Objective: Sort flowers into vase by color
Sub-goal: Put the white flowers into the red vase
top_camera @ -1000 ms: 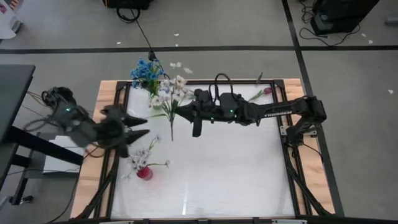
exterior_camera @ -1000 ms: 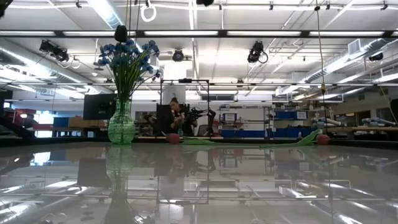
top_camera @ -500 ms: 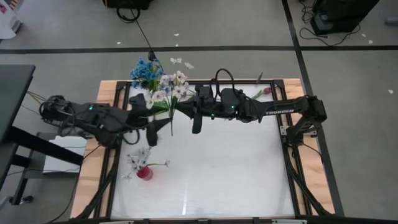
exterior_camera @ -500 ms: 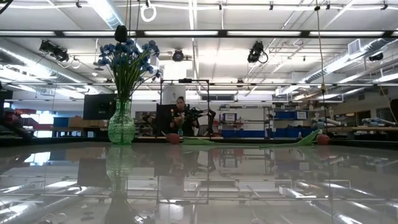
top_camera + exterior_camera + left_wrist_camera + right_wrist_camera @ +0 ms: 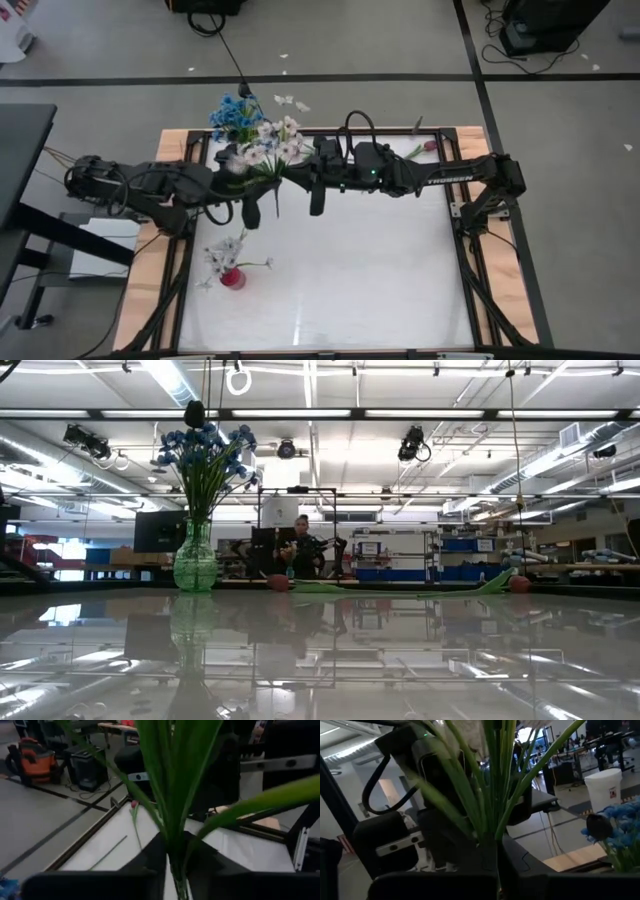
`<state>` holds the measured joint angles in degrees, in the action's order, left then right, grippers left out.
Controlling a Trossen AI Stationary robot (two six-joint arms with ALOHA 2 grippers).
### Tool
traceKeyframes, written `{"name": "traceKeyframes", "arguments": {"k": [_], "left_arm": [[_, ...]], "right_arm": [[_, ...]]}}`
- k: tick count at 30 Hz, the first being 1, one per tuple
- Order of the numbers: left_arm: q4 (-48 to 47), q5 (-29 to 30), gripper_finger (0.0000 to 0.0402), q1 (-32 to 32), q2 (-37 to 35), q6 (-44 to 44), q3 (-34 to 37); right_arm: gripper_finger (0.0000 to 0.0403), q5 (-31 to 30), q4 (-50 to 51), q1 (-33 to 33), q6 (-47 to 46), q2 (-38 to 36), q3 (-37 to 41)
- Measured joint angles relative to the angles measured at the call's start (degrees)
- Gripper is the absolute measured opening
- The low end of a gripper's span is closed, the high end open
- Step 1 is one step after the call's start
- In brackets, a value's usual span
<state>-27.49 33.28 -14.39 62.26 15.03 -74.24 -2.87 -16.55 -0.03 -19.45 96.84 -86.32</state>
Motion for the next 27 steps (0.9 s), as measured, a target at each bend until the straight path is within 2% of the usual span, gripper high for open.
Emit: {"name": "traceKeyframes", "arguments": {"k": [4,11,15,17,21,24,27], "left_arm": [[-0.2,0.0,0.0013,0.0,-0.8,-1.3,0.0],[-4.1,5.9,0.0008,-1.2,-6.1,-2.7,0.0],[-11.3,6.1,0.0008,-3.3,-12.5,-2.8,0.0],[-16.3,3.2,0.0008,-4.8,-15.8,-2.7,0.0],[-22.9,-7.2,0.0008,-7.8,-21.4,-2.8,0.8],[-23.6,-13.9,0.0008,-10.2,-25.0,-3.2,4.2],[-20.5,-16.0,0.0008,-12.6,-29.1,-3.2,11.3]], "right_arm": [[0.0029,-0.1,0.5,0.0,-1.0,0.0,0.0],[0.0131,-4.4,2.3,0.1,-1.8,-0.5,0.1],[0.0154,-7.9,6.0,0.2,-3.3,-2.1,0.1],[0.0155,-9.2,7.9,0.4,-3.3,-2.4,0.1],[0.0151,-10.5,8.7,1.2,-4.1,-2.7,0.1],[0.015,-11.4,9.4,1.6,-5.2,-2.8,0.1],[0.015,-13.5,10.0,2.0,-6.4,-2.8,0.1]]}}
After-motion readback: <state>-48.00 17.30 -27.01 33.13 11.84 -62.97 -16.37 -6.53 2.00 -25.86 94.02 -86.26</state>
